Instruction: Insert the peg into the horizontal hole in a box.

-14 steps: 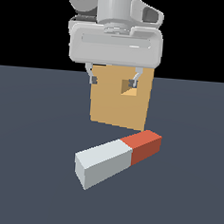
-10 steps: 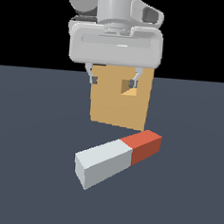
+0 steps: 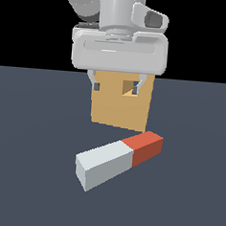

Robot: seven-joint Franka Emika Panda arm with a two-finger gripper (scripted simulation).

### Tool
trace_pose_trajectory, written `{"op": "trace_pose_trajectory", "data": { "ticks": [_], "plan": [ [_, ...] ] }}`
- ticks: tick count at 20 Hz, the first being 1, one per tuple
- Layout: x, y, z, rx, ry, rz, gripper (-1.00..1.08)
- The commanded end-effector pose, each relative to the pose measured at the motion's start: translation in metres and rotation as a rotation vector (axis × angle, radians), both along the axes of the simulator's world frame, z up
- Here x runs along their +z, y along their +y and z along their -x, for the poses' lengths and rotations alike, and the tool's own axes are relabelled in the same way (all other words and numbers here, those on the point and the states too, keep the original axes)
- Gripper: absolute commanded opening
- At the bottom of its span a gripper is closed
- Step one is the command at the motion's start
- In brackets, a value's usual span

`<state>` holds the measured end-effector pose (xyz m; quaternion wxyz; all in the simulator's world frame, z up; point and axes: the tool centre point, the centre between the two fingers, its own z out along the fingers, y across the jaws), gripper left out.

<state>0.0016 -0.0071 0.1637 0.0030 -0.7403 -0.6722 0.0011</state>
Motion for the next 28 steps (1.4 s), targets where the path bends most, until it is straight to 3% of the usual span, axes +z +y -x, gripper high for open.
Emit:
{"op": "trace_pose_trajectory", "data": {
  "ticks": [1, 18, 28],
  "plan": [
    [-0.006, -0.005, -0.002, -0.054, 0.0, 0.001, 1.0],
    [-0.067, -0.062, -0.004, -0.617, -0.004, 0.006, 1.0],
    [-0.088, -0.08, 0.004, -0.809, -0.004, 0.006, 1.0]
  ]
}}
